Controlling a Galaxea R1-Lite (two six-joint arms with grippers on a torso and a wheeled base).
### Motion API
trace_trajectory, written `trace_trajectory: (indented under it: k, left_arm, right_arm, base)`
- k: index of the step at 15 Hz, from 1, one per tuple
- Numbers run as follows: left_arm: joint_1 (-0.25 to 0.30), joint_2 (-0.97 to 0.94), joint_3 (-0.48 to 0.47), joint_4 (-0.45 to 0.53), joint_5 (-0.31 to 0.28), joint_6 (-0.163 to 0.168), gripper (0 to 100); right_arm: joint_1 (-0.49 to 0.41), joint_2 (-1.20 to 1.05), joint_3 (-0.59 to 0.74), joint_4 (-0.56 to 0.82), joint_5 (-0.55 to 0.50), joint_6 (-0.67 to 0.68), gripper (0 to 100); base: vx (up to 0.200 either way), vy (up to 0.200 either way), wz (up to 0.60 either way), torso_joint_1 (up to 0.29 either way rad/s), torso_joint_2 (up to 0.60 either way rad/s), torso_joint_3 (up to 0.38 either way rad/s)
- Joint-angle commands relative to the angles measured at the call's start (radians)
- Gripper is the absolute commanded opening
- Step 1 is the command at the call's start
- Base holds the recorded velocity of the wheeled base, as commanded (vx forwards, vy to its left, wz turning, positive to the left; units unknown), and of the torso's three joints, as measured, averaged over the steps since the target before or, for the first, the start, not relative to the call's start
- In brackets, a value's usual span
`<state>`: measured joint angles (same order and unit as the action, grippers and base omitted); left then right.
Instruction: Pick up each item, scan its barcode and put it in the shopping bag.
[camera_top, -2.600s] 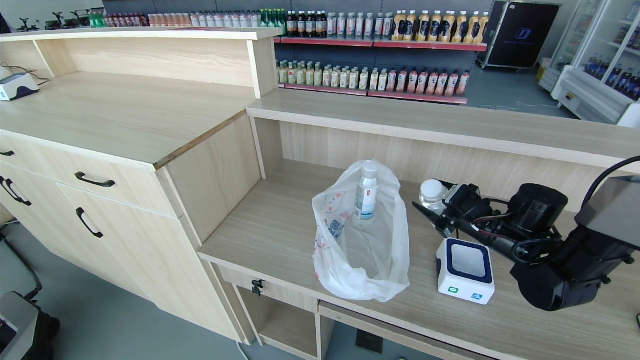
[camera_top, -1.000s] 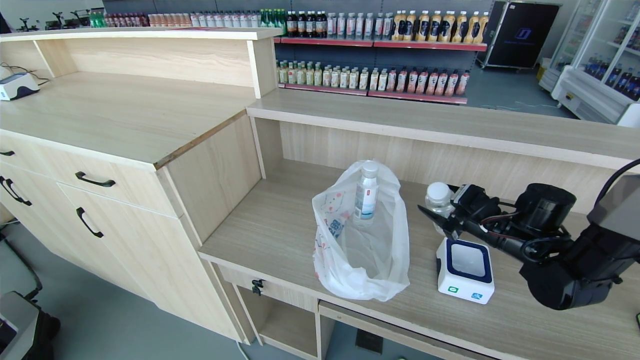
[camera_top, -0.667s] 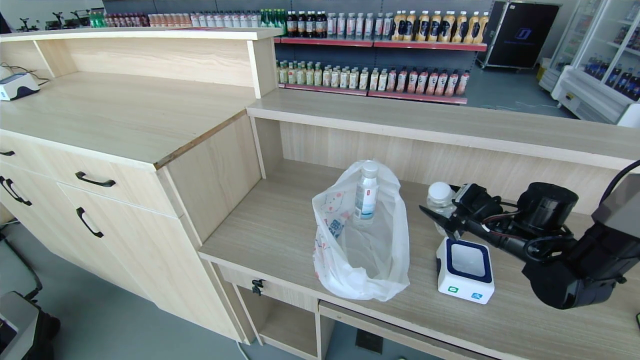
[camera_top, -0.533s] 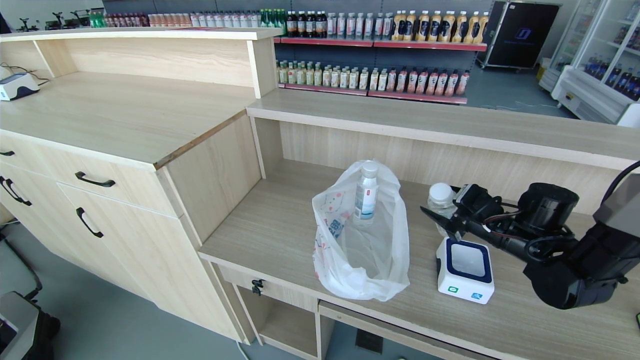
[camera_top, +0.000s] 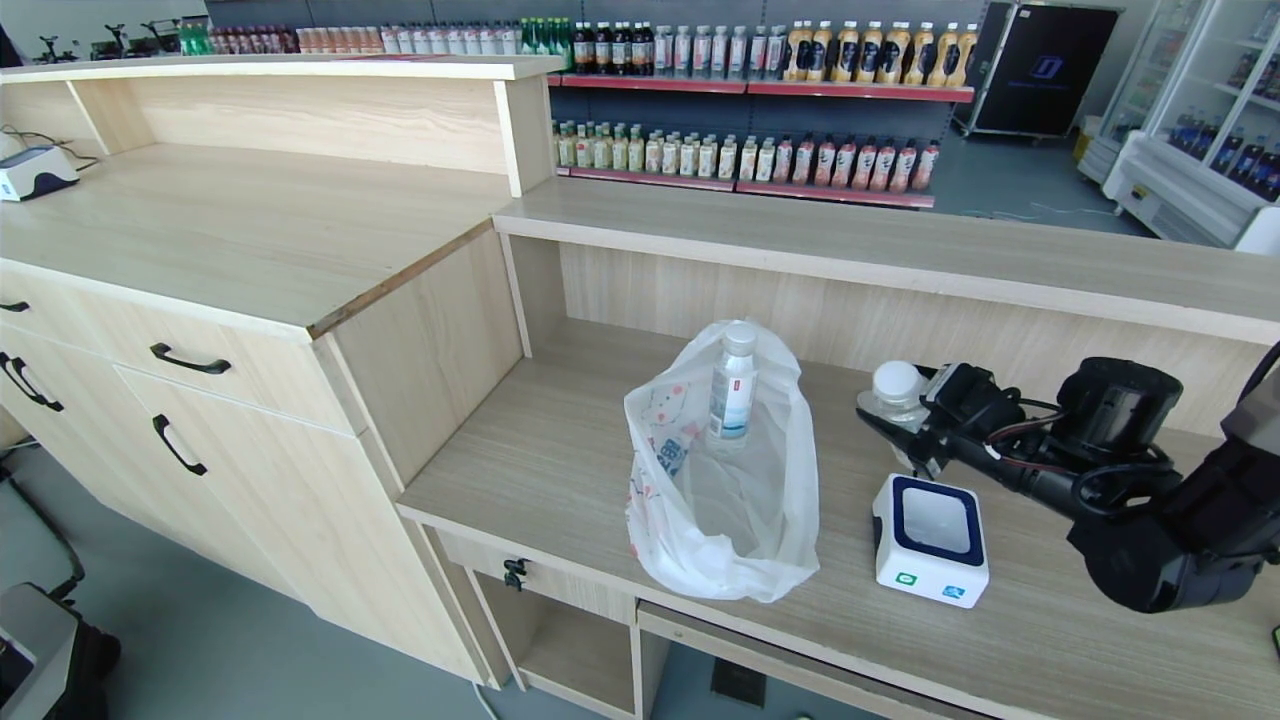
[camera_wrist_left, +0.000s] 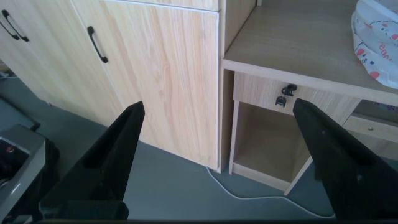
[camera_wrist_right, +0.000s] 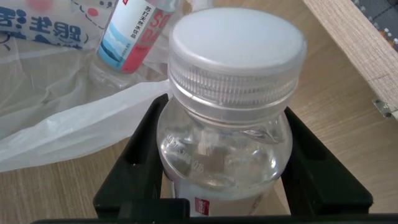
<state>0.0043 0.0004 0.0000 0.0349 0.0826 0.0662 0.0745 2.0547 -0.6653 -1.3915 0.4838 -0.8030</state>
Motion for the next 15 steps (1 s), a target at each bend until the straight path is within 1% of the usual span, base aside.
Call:
trace_trajectory:
  k: [1, 3, 7, 13, 14, 15]
  left_arm:
    - [0.0, 0.0, 0.0, 0.0, 0.0, 0.0, 100]
    - [0.0, 0.0, 0.0, 0.0, 0.0, 0.0, 100]
    - [0.0, 0.0, 0.0, 0.0, 0.0, 0.0, 100]
    - [0.0, 0.0, 0.0, 0.0, 0.0, 0.0, 100]
    - [0.0, 0.0, 0.0, 0.0, 0.0, 0.0, 100]
    - [0.0, 0.0, 0.0, 0.0, 0.0, 0.0, 100]
  right_arm:
    - [-0.018, -0.021, 0.001, 0.002, 0.001, -0.002, 0]
    - [-0.024, -0.044, 0.003, 0.022, 0.001, -0.002, 0]
    - [-0.024, -0.114, 0.02, 0.106, 0.009, -0.01, 0]
    - [-0.024, -0.133, 0.016, 0.115, 0.007, -0.013, 0]
    - [-0.027, -0.162, 0.009, 0.146, 0.006, -0.004, 0]
    - [-0.044, -0.212, 0.0, 0.206, 0.004, 0.016, 0]
  base:
    - [0.0, 0.0, 0.0, 0.0, 0.0, 0.0]
    - [0.0, 0.0, 0.0, 0.0, 0.0, 0.0]
    - [0.0, 0.0, 0.0, 0.0, 0.0, 0.0]
    - [0.0, 0.0, 0.0, 0.0, 0.0, 0.0]
    - [0.0, 0.0, 0.0, 0.0, 0.0, 0.0]
    - [0.0, 0.0, 0.0, 0.0, 0.0, 0.0]
